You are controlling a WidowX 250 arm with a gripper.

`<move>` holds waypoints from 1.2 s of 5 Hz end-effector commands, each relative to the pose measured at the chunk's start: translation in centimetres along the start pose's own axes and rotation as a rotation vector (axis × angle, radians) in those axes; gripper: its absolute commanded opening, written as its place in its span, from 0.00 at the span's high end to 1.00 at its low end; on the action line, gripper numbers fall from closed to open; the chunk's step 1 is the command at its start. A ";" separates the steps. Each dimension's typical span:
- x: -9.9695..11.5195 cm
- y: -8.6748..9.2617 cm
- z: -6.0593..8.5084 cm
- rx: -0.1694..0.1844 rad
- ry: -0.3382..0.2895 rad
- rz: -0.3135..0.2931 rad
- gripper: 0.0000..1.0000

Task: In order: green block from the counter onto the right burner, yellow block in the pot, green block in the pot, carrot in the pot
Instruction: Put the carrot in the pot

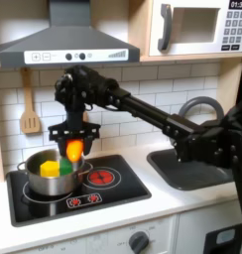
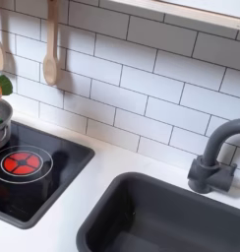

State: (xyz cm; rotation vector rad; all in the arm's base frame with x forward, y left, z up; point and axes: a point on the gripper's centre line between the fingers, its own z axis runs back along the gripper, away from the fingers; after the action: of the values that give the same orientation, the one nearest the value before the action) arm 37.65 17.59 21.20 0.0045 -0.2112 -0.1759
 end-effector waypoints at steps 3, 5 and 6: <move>0.5 2.4 -2.9 -0.015 0.085 0.047 0.00; 0.2 1.5 -2.1 -0.011 0.062 0.017 0.00; -0.2 0.2 -1.5 0.000 0.050 -0.020 0.00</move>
State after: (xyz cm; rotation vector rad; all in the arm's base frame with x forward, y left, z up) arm 37.89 17.32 20.36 0.0122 -0.1767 -0.1963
